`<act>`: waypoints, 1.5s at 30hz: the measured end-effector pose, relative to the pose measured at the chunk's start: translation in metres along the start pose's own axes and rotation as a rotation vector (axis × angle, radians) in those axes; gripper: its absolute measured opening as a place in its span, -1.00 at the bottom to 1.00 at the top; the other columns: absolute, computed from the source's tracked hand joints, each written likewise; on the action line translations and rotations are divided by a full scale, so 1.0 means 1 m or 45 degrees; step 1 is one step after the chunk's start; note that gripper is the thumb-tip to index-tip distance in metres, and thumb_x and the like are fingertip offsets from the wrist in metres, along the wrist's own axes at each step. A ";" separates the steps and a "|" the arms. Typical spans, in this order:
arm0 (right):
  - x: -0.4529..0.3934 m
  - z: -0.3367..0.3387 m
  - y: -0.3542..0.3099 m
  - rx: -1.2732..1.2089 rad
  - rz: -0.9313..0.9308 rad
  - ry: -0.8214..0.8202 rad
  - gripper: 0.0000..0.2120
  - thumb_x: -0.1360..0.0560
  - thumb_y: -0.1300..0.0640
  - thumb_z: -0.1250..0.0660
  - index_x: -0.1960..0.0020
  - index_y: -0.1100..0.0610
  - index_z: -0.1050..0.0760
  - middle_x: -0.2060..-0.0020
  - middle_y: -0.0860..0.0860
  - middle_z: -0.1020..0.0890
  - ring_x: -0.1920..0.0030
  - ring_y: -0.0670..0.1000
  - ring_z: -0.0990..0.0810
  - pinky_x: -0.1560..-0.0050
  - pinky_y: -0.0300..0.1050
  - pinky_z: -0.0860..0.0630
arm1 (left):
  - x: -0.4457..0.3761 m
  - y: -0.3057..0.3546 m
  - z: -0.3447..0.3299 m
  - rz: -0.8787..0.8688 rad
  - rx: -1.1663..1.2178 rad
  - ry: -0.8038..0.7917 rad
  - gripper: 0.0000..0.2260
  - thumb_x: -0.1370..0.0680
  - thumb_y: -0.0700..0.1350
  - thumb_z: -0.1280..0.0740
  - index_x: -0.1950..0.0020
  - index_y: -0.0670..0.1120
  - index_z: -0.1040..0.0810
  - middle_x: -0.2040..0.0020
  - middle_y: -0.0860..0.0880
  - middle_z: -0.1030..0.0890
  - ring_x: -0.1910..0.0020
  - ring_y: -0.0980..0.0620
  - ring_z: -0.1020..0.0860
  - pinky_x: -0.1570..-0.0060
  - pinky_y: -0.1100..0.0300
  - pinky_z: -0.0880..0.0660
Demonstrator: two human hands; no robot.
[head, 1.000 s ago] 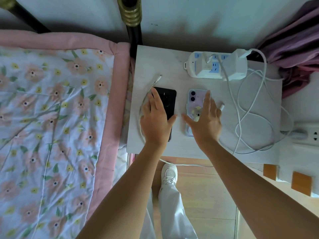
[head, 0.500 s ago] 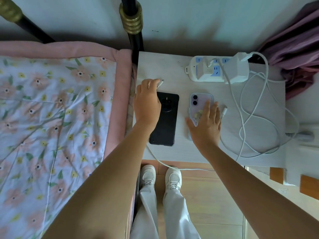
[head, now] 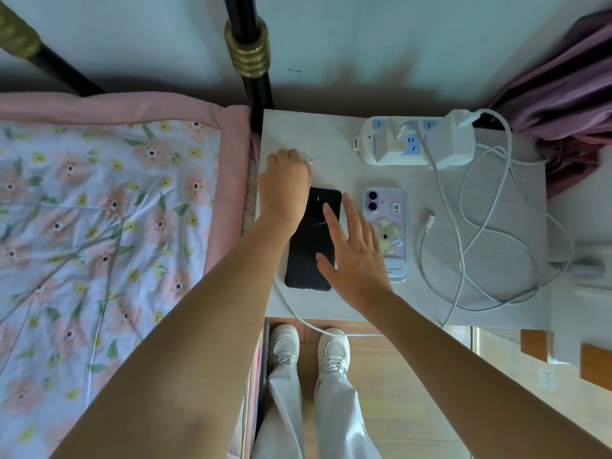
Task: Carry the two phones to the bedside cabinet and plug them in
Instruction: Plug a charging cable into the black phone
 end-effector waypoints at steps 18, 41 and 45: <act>-0.026 0.020 0.006 -0.045 -0.035 0.061 -0.31 -0.56 -0.05 -0.20 -0.54 -0.01 0.12 -0.50 0.15 -0.14 -0.49 0.20 -0.14 -0.49 0.16 -0.10 | 0.155 0.005 0.028 1.029 1.325 -0.033 -0.91 -0.48 -0.12 -0.38 0.13 -0.05 -0.69 0.28 0.04 -0.67 0.25 0.12 -0.60 0.16 0.15 -0.49; -0.049 0.013 0.006 0.170 0.155 -0.075 -0.31 -0.49 -0.18 -0.26 -0.52 -0.07 -0.06 -0.51 -0.01 -0.16 -0.48 0.14 -0.13 -0.47 0.24 -0.03 | 0.231 0.042 0.008 1.150 1.293 0.351 -0.93 -0.46 -0.13 -0.44 0.09 -0.08 -0.68 0.26 0.08 -0.67 0.25 0.15 -0.61 0.18 0.28 -0.51; -0.047 0.010 0.007 0.140 0.159 -0.047 -0.32 -0.49 -0.18 -0.26 -0.51 -0.07 -0.07 -0.51 -0.01 -0.17 -0.48 0.12 -0.13 -0.47 0.24 -0.06 | 0.228 0.042 0.005 1.120 1.233 0.399 -0.94 -0.46 -0.18 -0.42 0.10 -0.08 -0.68 0.28 0.10 -0.65 0.28 0.12 -0.59 0.23 0.29 -0.50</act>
Point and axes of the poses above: each hand's wrist, its own x-axis away from the middle knuckle, its own z-axis out of the back of the hand, y = z × x, the point moved 1 cm from there along -x, towards the middle knuckle
